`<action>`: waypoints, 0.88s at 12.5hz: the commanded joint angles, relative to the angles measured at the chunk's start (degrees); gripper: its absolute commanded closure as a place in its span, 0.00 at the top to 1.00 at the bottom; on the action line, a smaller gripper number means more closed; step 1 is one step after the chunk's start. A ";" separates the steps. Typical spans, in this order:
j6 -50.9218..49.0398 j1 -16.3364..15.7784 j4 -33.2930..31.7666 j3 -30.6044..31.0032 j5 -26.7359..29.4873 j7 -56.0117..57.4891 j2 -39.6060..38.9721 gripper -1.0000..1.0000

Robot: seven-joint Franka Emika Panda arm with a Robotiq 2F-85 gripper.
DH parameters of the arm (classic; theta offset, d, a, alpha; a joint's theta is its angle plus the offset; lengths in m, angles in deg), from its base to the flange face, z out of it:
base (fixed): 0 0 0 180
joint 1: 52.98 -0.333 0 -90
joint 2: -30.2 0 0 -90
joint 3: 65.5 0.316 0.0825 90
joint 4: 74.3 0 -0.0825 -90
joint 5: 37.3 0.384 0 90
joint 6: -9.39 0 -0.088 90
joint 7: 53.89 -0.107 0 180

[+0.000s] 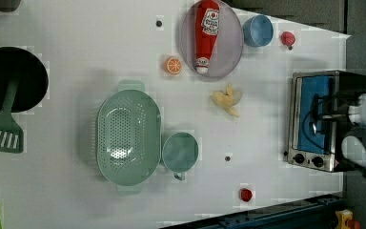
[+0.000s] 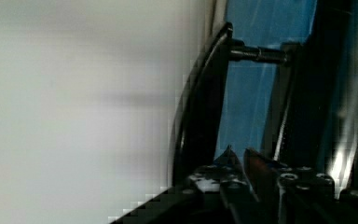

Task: Flap open oven.

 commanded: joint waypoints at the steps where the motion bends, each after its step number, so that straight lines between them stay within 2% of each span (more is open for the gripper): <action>1: 0.15 -4.24 -1.03 4.08 -5.96 -17.27 -3.59 0.17; 6: 0.19 -7.43 0.15 6.92 -13.28 -32.13 -11.36 0.17; 11: 0.76 -8.42 3.38 6.94 -13.65 -33.45 -17.79 0.17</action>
